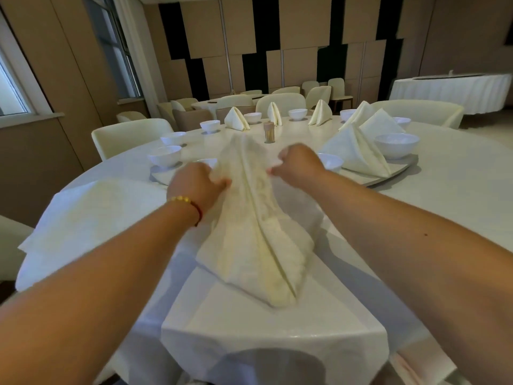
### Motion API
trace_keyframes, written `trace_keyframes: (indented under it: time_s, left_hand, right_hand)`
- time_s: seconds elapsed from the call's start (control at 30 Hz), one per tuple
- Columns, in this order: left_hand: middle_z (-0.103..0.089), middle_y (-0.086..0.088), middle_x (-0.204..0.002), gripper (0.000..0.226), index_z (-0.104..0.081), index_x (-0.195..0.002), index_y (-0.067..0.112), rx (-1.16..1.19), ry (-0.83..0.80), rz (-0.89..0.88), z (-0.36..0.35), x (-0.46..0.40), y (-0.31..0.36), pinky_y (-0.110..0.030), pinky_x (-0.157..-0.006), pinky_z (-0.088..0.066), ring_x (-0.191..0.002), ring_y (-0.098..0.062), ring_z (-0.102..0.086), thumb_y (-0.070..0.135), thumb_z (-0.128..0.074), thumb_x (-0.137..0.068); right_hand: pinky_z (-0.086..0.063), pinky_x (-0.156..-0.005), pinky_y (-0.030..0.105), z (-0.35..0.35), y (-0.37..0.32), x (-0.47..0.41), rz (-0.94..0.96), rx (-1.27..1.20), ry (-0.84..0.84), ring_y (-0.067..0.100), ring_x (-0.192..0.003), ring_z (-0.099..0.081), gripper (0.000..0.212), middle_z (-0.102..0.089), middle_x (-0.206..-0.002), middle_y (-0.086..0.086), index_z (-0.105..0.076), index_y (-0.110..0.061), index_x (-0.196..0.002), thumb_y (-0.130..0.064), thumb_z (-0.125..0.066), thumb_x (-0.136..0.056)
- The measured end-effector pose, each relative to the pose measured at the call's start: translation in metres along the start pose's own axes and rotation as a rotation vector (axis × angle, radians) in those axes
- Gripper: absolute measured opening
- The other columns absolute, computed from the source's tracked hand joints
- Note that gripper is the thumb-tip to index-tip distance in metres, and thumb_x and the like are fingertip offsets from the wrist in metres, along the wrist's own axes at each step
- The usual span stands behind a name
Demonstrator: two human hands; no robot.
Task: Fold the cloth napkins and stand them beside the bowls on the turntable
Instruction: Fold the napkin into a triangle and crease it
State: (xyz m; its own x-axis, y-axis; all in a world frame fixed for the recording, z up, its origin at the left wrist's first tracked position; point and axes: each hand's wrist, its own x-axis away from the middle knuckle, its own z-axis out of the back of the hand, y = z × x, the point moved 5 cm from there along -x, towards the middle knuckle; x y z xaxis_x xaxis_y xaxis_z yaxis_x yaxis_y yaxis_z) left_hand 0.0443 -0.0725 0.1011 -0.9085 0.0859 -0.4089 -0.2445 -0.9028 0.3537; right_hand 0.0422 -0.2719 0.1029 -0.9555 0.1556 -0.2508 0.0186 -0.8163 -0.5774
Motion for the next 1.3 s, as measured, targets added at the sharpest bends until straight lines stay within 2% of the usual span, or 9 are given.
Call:
trace_keyframes:
  time_s: [0.1,0.27,0.4,0.5,0.63,0.77,0.83,1.0,1.3]
  left_hand:
    - [-0.056,-0.005,-0.069,0.042,-0.058,-0.072,0.009,0.029,0.236,-0.136,0.075,-0.018,0.044,-0.033,-0.063,-0.042,-0.069,-0.024,-0.055,0.049,-0.061,-0.087]
    - [-0.061,-0.007,-0.078,0.039,-0.060,-0.079,0.011,0.070,0.381,-0.319,0.125,0.008,0.079,-0.036,-0.069,-0.050,-0.074,-0.024,-0.058,0.048,-0.062,-0.086]
    - [-0.061,-0.001,-0.074,0.033,-0.059,-0.075,0.017,0.096,0.219,-0.309,0.095,0.048,0.063,-0.030,-0.064,-0.050,-0.069,-0.017,-0.058,0.048,-0.062,-0.085]
    - [-0.057,0.000,-0.062,0.041,-0.057,-0.061,0.015,0.079,0.048,-0.274,0.060,0.078,0.040,-0.019,-0.056,-0.038,-0.057,-0.010,-0.050,0.050,-0.064,-0.081]
    - [-0.047,0.001,-0.052,0.053,-0.046,-0.051,0.014,0.034,-0.233,-0.183,0.009,0.115,0.017,-0.027,-0.050,-0.031,-0.050,-0.012,-0.043,0.057,-0.069,-0.072]
    - [-0.063,-0.006,-0.079,0.052,-0.061,-0.070,0.010,0.010,-0.465,-0.170,-0.032,0.141,0.006,-0.034,-0.068,-0.046,-0.071,-0.018,-0.058,0.061,-0.070,-0.067]
    - [-0.062,-0.008,-0.082,0.053,-0.060,-0.072,0.010,-0.020,-0.478,-0.172,-0.041,0.145,0.005,-0.034,-0.066,-0.046,-0.073,-0.021,-0.057,0.062,-0.068,-0.066]
    - [-0.033,0.003,-0.052,0.054,-0.036,-0.051,0.020,-0.039,-0.444,-0.138,-0.037,0.131,0.010,-0.026,-0.051,-0.026,-0.050,-0.012,-0.035,0.055,-0.070,-0.072]
    - [-0.039,0.003,-0.048,0.050,-0.044,-0.050,0.017,0.065,-0.440,0.043,-0.044,0.107,0.003,-0.023,-0.051,-0.032,-0.048,-0.012,-0.040,0.050,-0.075,-0.072]
  right_hand:
    - [-0.029,-0.048,0.024,0.077,-0.037,0.009,0.095,-0.096,0.213,0.015,-0.061,-0.047,0.036,-0.045,-0.064,-0.005,-0.047,-0.018,-0.063,-0.034,-0.069,-0.087]
    - [-0.050,-0.065,0.029,0.135,-0.056,0.048,0.181,-0.201,0.285,0.017,-0.066,-0.061,0.023,-0.065,-0.076,0.001,-0.067,-0.014,-0.080,-0.036,-0.073,-0.084]
    - [-0.052,-0.067,0.031,0.109,-0.036,0.084,0.155,-0.125,0.143,0.024,-0.074,-0.066,0.025,-0.070,-0.083,0.009,-0.072,-0.010,-0.088,-0.034,-0.074,-0.082]
    - [-0.038,-0.059,0.028,0.071,-0.006,0.113,0.087,-0.099,-0.029,0.020,-0.065,-0.053,0.039,-0.064,-0.079,0.019,-0.068,0.001,-0.091,-0.036,-0.075,-0.080]
    - [-0.026,-0.056,0.030,0.026,0.032,0.147,-0.003,0.003,-0.223,0.014,-0.054,-0.037,0.043,-0.042,-0.060,0.003,-0.053,-0.003,-0.065,-0.039,-0.074,-0.078]
    - [-0.023,-0.051,0.027,-0.003,0.049,0.168,0.068,0.343,-0.327,0.012,-0.053,-0.035,0.049,-0.038,-0.062,-0.002,-0.036,-0.017,-0.057,-0.044,-0.068,-0.082]
    - [-0.024,-0.052,0.026,-0.010,0.053,0.171,0.092,0.368,-0.328,0.012,-0.056,-0.035,0.050,-0.041,-0.069,-0.001,-0.033,-0.018,-0.057,-0.044,-0.067,-0.083]
    - [-0.029,-0.055,0.024,-0.012,0.052,0.159,0.087,0.435,-0.286,0.011,-0.063,-0.044,0.038,-0.049,-0.072,-0.004,-0.041,-0.020,-0.064,-0.045,-0.057,-0.089]
    - [-0.035,-0.059,0.026,-0.023,0.057,0.126,0.056,0.527,-0.296,0.016,-0.074,-0.054,0.037,-0.055,-0.074,-0.006,-0.046,-0.022,-0.067,-0.051,-0.054,-0.090]
